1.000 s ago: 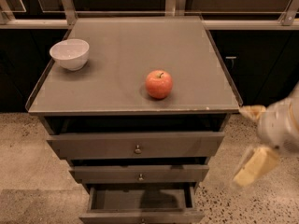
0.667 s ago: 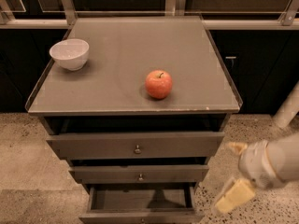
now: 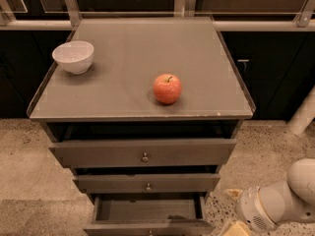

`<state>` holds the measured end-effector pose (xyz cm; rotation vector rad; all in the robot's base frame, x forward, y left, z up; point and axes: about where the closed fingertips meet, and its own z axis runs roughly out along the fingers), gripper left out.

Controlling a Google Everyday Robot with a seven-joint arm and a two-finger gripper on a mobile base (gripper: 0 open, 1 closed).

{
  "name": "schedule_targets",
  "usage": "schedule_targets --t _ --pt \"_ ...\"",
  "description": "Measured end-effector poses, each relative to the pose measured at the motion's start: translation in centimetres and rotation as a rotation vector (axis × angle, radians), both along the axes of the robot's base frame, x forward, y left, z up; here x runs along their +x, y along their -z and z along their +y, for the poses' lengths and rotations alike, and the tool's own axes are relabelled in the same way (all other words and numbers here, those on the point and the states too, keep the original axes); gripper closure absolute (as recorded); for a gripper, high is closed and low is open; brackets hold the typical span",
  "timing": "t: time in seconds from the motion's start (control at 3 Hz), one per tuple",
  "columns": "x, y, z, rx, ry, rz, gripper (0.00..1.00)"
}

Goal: Close bottom drawer

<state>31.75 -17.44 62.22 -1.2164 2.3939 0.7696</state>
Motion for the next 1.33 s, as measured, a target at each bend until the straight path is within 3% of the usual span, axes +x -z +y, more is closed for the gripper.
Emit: schedule_targets --t 0.67,1.0,1.33 --pt "0.1 -0.1 0.0 -0.001 0.000 -0.002 0.43" --pt "0.0 2.8 0.0 0.058 0.032 -0.013 0.67" --pt "1.8 8.5 0.6 0.154 0.129 -0.038 0.90"
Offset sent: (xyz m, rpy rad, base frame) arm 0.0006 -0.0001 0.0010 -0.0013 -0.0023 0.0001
